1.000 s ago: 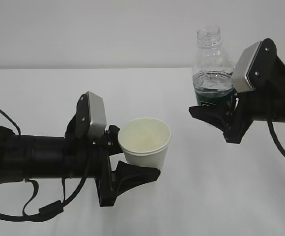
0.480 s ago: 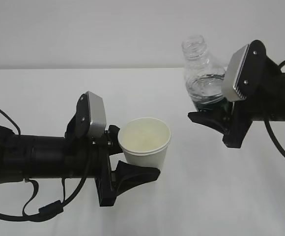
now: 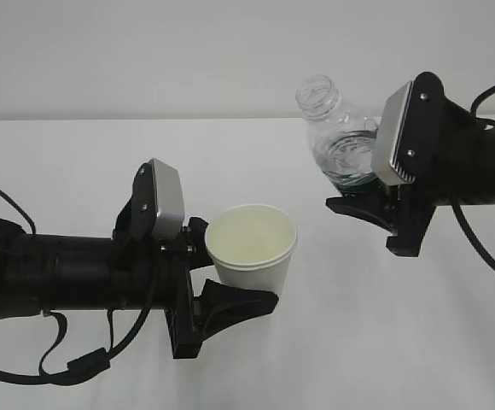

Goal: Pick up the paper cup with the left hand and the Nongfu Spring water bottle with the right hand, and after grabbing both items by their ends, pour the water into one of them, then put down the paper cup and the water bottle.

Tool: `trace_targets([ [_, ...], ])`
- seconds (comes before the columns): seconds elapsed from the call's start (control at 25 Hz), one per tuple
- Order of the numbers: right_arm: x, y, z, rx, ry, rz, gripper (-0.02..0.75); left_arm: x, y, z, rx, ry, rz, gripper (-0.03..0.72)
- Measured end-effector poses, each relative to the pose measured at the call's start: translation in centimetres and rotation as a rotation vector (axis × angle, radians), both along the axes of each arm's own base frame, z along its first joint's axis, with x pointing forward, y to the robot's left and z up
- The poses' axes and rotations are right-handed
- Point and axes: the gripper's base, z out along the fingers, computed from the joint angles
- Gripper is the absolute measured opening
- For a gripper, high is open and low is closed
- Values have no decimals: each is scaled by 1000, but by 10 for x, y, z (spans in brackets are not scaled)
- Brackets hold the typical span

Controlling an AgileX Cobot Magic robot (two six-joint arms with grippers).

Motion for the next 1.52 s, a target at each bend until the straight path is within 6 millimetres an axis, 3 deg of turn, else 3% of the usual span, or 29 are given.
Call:
trace_targets([
  [0.92,0,-2,-2,-133,-92,88,491,0,-1,2,-20,6,5,492],
  [1.52,1,-4,-3,-194,-135,106,491,-14,-15,1,-15,8,-71,492],
])
